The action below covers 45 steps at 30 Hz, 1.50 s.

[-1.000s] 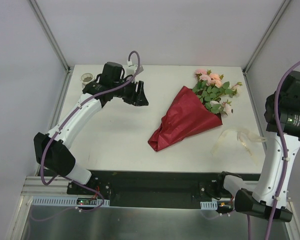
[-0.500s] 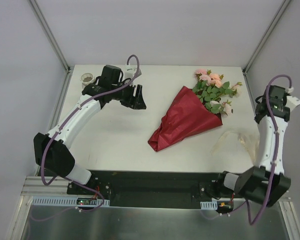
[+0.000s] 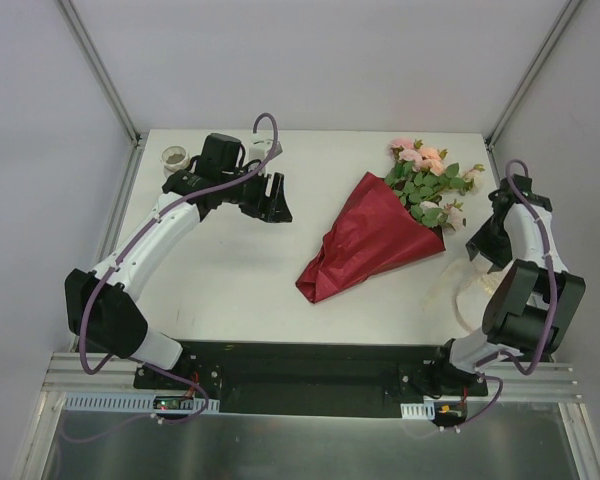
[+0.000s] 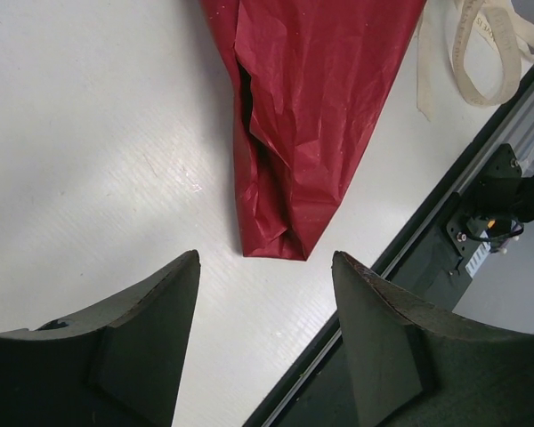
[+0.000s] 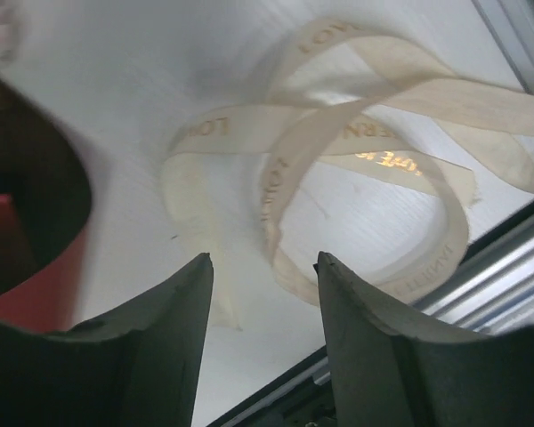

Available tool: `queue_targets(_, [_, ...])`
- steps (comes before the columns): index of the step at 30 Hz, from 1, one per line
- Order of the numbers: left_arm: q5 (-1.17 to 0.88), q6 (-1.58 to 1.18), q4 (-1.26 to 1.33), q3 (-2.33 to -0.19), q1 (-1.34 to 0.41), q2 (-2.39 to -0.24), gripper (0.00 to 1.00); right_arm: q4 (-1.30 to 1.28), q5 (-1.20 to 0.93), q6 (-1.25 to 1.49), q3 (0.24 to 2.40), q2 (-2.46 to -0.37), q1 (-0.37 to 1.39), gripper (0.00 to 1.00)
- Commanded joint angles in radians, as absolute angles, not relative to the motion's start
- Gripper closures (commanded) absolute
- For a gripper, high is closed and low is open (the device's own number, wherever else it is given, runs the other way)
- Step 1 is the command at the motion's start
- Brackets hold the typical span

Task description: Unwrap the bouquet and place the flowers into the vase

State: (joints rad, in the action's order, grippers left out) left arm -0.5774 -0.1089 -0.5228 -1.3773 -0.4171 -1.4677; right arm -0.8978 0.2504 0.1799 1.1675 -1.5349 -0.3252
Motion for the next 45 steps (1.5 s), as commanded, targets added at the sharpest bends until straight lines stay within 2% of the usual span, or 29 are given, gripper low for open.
queue_targets(1, [-0.623, -0.118, -0.522, -1.385, -0.410, -1.473, 0.39, -0.905, 0.126, 0.176, 1.244, -1.529, -0.218, 0.46])
queue_targets(5, [-0.633, -0.141, -0.522, -1.400, -0.410, -1.489, 0.39, -0.792, 0.008, 0.227, 1.149, -1.578, -0.134, 0.52])
queue_targets(8, [-0.640, -0.164, -0.520, -1.404, -0.410, -1.497, 0.39, -0.716, -0.123, 0.267, 1.109, -1.638, -0.121, 0.68])
queue_targets(9, [-0.638, -0.169, -0.522, -1.399, -0.410, -1.496, 0.39, -0.703, -0.124, 0.270, 1.097, -1.649, -0.121, 0.77])
queue_targets(13, [-0.630, -0.195, -0.520, -1.370, -0.410, -1.480, 0.39, -0.696, -0.107, 0.241, 1.089, -1.687, -0.121, 0.88])
queue_targets(23, [-0.621, -0.239, -0.522, -1.348, -0.411, -1.470, 0.39, -0.724, -0.008, 0.238, 1.057, -1.772, -0.149, 0.89])
queue_targets(34, [-0.621, -0.261, -0.520, -1.344, -0.413, -1.496, 0.39, -0.804, 0.100, 0.157, 0.979, -1.606, -0.298, 0.88])
queue_targets(37, [-0.650, -0.271, -0.519, -1.344, -0.419, -1.528, 0.39, -0.807, 0.049, 0.140, 1.012, -1.507, -0.265, 0.83])
queue_targets(41, [-0.692, -0.281, -0.518, -1.388, -0.439, -1.606, 0.38, -0.815, -0.046, 0.124, 1.074, -1.404, -0.192, 0.70])
queue_targets(45, [-0.715, -0.307, -0.518, -1.457, -0.465, -1.733, 0.38, -0.831, -0.083, 0.113, 1.146, -1.339, -0.048, 0.65])
